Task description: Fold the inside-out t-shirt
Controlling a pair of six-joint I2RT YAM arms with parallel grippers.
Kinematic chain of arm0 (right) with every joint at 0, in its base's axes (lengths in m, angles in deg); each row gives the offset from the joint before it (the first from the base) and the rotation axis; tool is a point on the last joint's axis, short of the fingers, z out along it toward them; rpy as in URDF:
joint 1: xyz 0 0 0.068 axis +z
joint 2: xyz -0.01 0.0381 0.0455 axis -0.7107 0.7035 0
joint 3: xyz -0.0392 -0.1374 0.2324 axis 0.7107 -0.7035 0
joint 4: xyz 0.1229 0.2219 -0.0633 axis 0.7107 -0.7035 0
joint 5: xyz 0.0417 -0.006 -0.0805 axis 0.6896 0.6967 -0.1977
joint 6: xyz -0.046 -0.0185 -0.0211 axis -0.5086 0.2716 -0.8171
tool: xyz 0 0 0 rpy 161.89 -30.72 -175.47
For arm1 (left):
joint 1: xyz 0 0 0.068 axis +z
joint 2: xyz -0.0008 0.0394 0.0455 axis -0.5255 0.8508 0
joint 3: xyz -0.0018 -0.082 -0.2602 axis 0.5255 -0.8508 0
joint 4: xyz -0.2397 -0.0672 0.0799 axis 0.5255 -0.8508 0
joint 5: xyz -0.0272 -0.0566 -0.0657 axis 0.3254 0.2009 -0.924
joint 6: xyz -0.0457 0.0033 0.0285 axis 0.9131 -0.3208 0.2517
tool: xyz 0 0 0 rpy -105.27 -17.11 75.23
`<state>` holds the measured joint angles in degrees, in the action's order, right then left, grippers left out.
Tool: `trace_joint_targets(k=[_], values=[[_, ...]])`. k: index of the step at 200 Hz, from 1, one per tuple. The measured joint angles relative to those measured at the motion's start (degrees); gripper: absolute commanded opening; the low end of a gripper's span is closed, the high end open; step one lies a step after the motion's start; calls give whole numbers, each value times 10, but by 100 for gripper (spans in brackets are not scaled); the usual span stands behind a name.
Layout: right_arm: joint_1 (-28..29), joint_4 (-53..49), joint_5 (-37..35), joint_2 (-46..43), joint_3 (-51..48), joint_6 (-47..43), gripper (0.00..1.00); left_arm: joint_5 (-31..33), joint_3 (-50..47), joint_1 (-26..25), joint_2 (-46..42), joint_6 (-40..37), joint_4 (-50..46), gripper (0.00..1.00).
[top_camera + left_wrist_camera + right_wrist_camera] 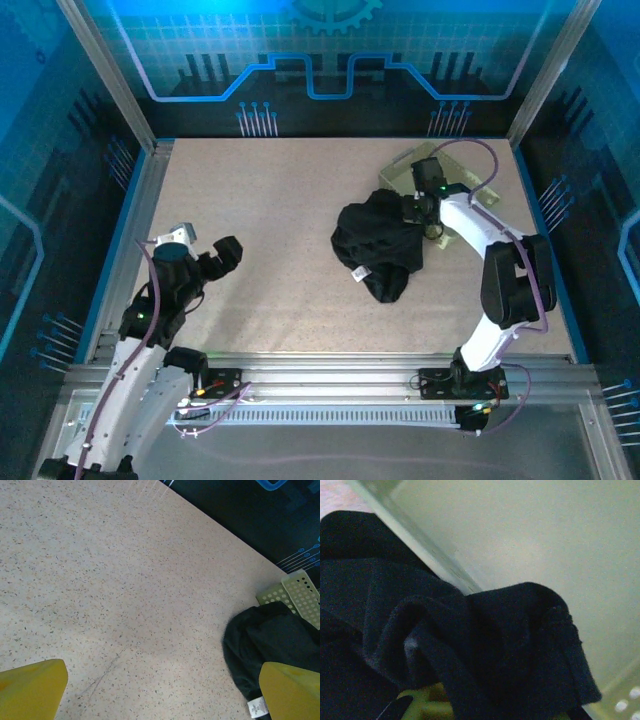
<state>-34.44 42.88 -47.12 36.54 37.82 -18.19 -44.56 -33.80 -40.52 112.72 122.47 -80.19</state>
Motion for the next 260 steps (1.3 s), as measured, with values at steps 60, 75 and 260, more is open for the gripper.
trace_joint_targets(k=[60,75,260], values=[[-99,-19,-4,68,75,13,0,0,0,0,1,0,0,99],[-116,-25,-4,94,116,11,0,0,0,0,2,0,0,99],[224,-71,126,63,264,-46,70,-32,24,-148,163,-9,39,99]])
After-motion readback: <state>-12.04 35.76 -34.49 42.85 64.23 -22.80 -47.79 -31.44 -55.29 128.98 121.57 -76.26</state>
